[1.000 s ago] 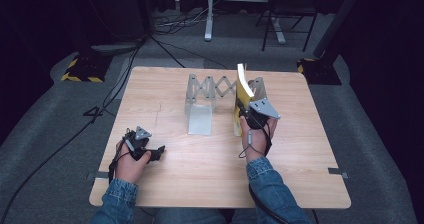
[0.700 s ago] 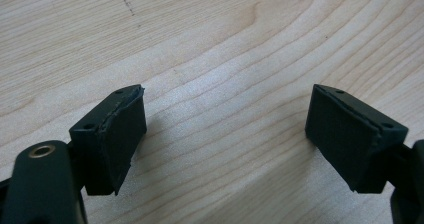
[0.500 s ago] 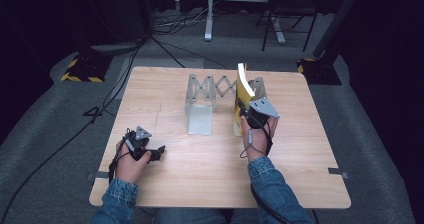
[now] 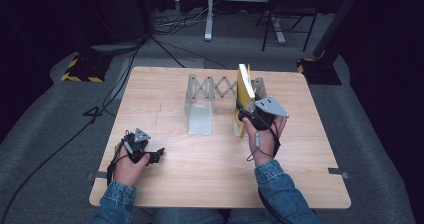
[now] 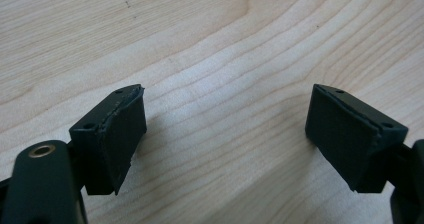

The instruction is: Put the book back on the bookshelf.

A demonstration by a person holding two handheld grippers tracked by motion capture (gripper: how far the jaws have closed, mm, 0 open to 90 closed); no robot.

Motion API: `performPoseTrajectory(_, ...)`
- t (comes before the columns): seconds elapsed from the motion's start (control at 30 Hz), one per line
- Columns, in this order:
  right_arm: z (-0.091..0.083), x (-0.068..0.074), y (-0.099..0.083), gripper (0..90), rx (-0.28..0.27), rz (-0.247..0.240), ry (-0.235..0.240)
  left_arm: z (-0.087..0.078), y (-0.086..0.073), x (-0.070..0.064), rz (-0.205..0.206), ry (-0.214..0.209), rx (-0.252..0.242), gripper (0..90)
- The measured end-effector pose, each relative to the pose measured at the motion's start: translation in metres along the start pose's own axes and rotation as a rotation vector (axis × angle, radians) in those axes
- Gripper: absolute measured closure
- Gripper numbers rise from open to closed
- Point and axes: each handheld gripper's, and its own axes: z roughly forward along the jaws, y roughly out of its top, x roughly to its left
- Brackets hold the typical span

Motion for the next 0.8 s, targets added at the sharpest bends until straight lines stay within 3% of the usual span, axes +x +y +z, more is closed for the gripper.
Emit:
performPoseTrajectory(0.2,-0.029,-0.009,0.012,30.6,-0.014,-0.004,0.053,-0.004,-0.005,-0.001,0.000,-0.006,-0.002,17.0)
performPoseTrajectory(0.3,-0.043,-0.018,0.016,30.5,-0.013,0.008,0.103,-0.006,-0.007,0.000,-0.001,-0.007,-0.004,17.0)
performPoseTrajectory(0.5,-0.071,-0.040,0.017,30.2,-0.003,0.001,0.110,-0.008,-0.009,0.000,0.000,-0.006,-0.001,17.0)
performPoseTrajectory(0.67,-0.087,-0.061,0.013,26.1,0.050,-0.017,0.112,-0.011,-0.011,0.003,0.008,-0.016,0.002,17.0)
performPoseTrajectory(0.8,-0.092,-0.081,0.005,21.8,0.109,0.004,0.153,-0.014,-0.015,0.009,0.020,-0.026,0.002,17.0)
